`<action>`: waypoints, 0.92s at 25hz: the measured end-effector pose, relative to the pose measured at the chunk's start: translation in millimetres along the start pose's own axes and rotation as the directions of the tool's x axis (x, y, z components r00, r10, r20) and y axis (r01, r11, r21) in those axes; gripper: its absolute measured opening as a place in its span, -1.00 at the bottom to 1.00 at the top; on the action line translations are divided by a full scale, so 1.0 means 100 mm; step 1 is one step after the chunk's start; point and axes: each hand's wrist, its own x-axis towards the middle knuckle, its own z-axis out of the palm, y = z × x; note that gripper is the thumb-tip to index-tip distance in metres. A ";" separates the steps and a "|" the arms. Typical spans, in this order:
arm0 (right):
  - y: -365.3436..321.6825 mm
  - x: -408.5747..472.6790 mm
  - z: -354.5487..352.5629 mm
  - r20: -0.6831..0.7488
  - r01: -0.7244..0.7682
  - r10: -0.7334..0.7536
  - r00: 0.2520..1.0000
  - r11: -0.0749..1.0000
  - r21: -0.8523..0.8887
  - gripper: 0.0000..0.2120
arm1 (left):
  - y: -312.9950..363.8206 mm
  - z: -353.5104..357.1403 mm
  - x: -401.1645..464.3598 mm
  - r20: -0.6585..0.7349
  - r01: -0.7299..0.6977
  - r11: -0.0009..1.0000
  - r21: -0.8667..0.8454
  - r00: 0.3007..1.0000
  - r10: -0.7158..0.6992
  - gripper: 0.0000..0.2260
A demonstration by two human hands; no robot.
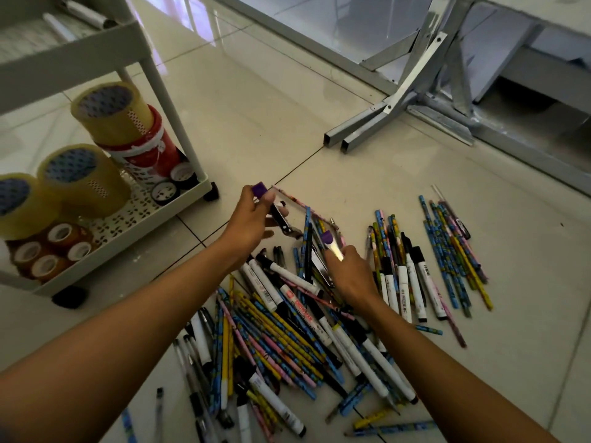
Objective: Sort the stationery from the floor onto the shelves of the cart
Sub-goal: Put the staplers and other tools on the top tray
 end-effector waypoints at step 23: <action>0.02 -0.22 -0.44 0.324 -0.277 0.163 0.932 0.898 0.343 -0.80 | -0.05 0.00 0.07 0.141 0.512 0.852 0.107 0.840 -0.523 -0.53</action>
